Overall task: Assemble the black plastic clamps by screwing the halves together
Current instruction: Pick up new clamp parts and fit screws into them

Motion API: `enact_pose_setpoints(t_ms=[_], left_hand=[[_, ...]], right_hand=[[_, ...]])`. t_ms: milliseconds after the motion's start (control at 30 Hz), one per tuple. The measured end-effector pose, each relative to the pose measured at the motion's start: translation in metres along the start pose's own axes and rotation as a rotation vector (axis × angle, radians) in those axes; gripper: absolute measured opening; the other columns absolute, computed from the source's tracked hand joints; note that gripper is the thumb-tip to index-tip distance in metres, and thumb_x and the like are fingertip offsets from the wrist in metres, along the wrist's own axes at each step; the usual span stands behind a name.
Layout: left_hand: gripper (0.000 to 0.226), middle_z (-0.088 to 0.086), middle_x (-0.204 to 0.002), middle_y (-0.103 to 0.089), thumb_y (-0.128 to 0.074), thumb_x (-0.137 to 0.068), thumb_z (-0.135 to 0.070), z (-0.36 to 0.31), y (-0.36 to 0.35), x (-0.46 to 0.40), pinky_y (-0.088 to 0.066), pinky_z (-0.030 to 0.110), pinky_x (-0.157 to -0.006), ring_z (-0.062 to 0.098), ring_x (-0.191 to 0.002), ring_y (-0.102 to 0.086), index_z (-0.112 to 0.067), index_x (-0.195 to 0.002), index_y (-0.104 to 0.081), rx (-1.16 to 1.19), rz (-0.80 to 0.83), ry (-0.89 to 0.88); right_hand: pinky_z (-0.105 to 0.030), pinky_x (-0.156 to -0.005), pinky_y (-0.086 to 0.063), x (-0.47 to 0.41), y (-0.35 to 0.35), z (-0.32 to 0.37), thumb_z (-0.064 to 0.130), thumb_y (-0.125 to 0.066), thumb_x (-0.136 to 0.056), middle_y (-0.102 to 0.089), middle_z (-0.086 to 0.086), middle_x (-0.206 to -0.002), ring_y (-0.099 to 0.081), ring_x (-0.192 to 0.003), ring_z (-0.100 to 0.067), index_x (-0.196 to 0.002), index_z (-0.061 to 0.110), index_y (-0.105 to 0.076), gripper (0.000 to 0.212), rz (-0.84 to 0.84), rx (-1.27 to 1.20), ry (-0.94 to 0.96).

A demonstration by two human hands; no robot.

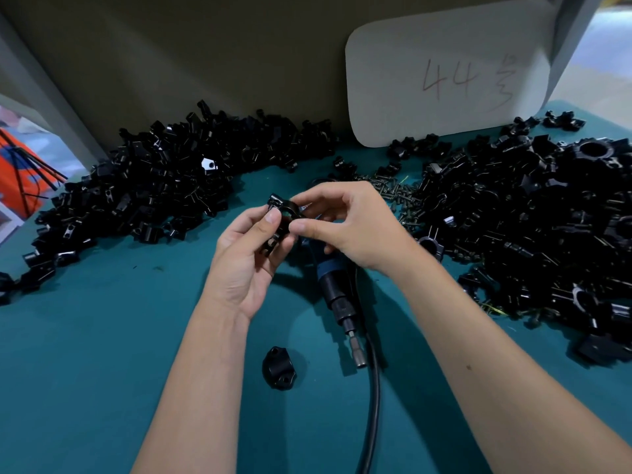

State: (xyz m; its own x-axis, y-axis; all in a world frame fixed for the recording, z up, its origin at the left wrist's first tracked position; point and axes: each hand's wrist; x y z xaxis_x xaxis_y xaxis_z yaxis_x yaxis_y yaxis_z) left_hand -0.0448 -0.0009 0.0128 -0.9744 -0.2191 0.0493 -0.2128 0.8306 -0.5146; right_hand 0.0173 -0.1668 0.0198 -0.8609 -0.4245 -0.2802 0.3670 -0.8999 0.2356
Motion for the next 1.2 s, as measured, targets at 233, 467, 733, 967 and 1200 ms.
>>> enact_pose_setpoints(t_ms=[233,467,733,967,1200], left_hand=[[0.006,-0.002,-0.078,-0.074,-0.077,-0.076,-0.018,0.001,-0.005,0.001,-0.057,0.017,-0.059,0.014,-0.067,-0.071,-0.022,-0.071,-0.08,0.049,-0.052,-0.001],[0.008,-0.001,-0.078,-0.073,-0.077,-0.08,-0.019,0.004,-0.008,0.001,-0.057,0.017,-0.059,0.014,-0.067,-0.069,-0.023,-0.074,-0.078,0.011,-0.035,0.03],[0.003,0.001,-0.079,-0.072,-0.078,-0.077,-0.021,0.007,-0.009,-0.001,-0.056,0.017,-0.058,0.014,-0.065,-0.069,-0.022,-0.074,-0.078,-0.003,-0.027,0.031],[0.002,0.0,-0.078,-0.073,-0.079,-0.075,-0.022,0.008,-0.009,-0.002,-0.056,0.017,-0.058,0.014,-0.065,-0.068,-0.022,-0.073,-0.078,-0.001,-0.023,0.029],[0.003,-0.001,-0.078,-0.072,-0.078,-0.075,-0.021,0.007,-0.009,-0.003,-0.056,0.017,-0.058,0.014,-0.065,-0.068,-0.022,-0.073,-0.077,0.01,-0.028,0.034]], right_hand=[[-0.026,-0.069,-0.061,-0.035,0.086,0.03,0.015,-0.083,-0.086,-0.076,0.006,-0.086,-0.071,-0.07,-0.006,-0.091,0.023,-0.079,0.01,0.242,0.912,-0.241],[-0.032,-0.081,-0.055,-0.056,0.105,0.012,0.009,-0.089,-0.077,-0.068,0.01,-0.094,-0.065,-0.092,-0.015,-0.096,0.024,-0.075,0.028,0.525,1.23,-0.427],[-0.023,-0.068,-0.05,-0.058,0.105,0.0,0.0,-0.082,-0.083,-0.075,0.005,-0.083,-0.066,-0.08,-0.004,-0.077,0.022,-0.077,0.023,0.485,1.169,-0.375],[-0.02,-0.073,-0.048,-0.055,0.108,0.0,0.012,-0.086,-0.083,-0.073,0.011,-0.084,-0.066,-0.086,-0.005,-0.084,0.024,-0.08,0.013,0.371,1.098,-0.284],[-0.029,-0.059,-0.056,-0.056,0.096,0.014,0.004,-0.063,-0.098,-0.074,-0.005,-0.085,-0.07,-0.07,-0.016,-0.089,0.012,-0.07,0.014,0.299,1.082,-0.33]])
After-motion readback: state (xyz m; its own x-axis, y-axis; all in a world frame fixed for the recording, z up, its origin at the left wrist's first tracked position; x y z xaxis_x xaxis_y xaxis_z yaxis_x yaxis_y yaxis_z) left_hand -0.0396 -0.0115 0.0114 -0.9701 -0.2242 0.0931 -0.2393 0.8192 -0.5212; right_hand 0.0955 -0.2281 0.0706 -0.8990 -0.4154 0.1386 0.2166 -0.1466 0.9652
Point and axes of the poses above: each hand's wrist, its own x-axis away from the middle knuckle, its own y-axis out of the back of the hand, z = x × y
